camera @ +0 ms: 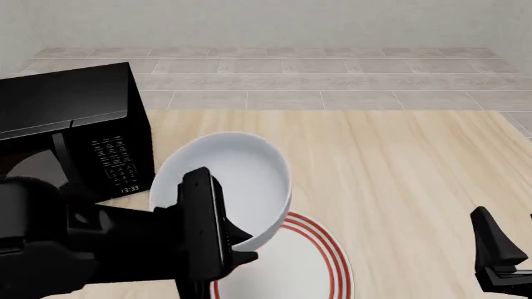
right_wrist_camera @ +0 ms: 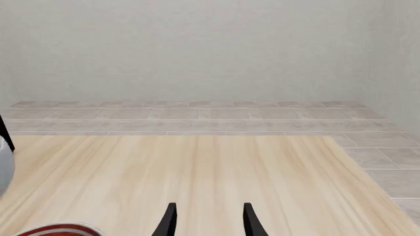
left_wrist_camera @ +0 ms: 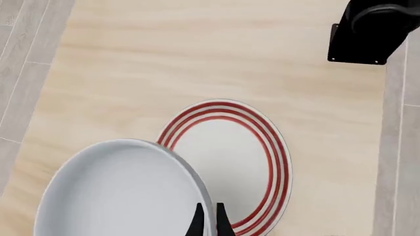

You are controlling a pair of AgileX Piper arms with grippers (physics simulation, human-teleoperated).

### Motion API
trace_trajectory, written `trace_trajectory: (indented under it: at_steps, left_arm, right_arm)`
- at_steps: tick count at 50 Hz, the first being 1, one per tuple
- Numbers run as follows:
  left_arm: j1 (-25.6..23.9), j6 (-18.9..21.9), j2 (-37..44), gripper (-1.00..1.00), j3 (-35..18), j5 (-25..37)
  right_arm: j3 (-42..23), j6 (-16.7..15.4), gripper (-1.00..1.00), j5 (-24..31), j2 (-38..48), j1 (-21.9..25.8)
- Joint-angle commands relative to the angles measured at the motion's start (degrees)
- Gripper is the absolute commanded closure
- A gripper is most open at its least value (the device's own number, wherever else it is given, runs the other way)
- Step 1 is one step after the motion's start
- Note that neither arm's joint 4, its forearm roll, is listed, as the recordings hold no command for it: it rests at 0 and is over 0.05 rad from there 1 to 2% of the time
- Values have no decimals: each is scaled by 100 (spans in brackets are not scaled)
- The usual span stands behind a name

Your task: Pick up the white bowl and put it on the plate.

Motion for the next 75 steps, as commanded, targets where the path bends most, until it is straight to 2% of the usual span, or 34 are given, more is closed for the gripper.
trace_trajectory:
  at_steps: [1,24,34,56,75]
  left_arm:
    - [-215,66,94,100,173,-217]
    - [-686,-78,390,100,224,-395]
    - [-709,8,427,100,199,-389]
    - [-968,-142,742,100,142,-600]
    - [-921,-131,829,100,174,-702]
  right_arm:
    - [2,0,-100,14,-18,0]
    - [2,0,-100,15,-20,0]
    - [2,0,-100,15,-19,-1]
    - [2,1,-100,14,-19,-1]
    - [2,0,-100,14,-18,0]
